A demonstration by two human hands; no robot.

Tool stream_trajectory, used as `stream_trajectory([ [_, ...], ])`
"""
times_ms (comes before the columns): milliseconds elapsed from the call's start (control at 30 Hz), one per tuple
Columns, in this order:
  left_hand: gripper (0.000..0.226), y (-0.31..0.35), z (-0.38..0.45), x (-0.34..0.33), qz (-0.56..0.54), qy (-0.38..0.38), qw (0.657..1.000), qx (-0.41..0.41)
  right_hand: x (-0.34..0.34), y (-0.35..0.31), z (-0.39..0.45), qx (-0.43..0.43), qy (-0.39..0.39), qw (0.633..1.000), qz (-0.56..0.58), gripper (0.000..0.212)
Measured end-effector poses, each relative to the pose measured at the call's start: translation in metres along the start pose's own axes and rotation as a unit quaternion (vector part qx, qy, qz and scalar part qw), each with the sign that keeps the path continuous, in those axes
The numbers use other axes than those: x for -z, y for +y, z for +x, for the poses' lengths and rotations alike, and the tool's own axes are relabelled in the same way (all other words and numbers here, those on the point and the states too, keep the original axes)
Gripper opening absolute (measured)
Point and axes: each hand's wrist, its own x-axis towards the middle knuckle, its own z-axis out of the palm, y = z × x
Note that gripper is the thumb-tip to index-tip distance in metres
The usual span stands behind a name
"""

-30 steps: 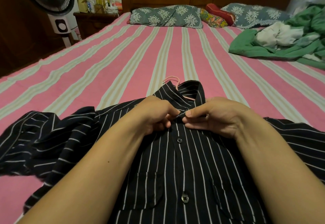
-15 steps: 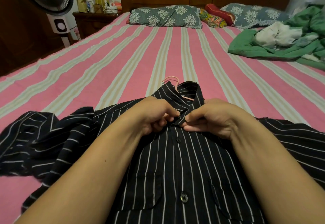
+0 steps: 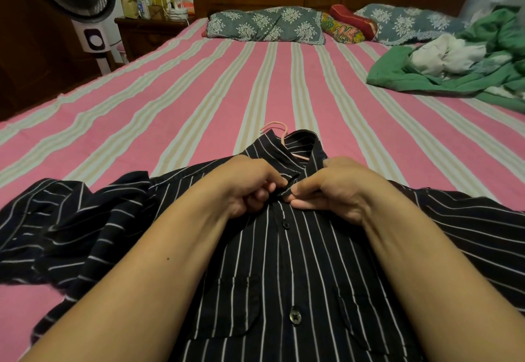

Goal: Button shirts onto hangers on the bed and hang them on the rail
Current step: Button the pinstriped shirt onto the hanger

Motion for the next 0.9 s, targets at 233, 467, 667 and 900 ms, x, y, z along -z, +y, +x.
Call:
stream_trajectory([
  [233,0.021,0.001,-0.002,0.004,-0.010,-0.054,0.998,0.027,0.006,0.002,-0.001,0.090,-0.041,0.986,-0.134,0.028],
  [467,0.021,0.004,-0.008,0.010,-0.048,-0.128,0.989,0.058,0.011,0.012,0.009,0.305,0.042,0.858,-0.412,0.020],
  [667,0.020,0.004,-0.008,0.009,-0.057,-0.107,0.991,0.052,0.013,0.016,0.013,0.337,0.053,0.854,-0.394,0.012],
  [900,0.029,0.005,-0.012,0.006,0.062,-0.068,0.996,-0.013,0.008,0.019,0.017,0.349,0.067,0.846,-0.397,0.012],
])
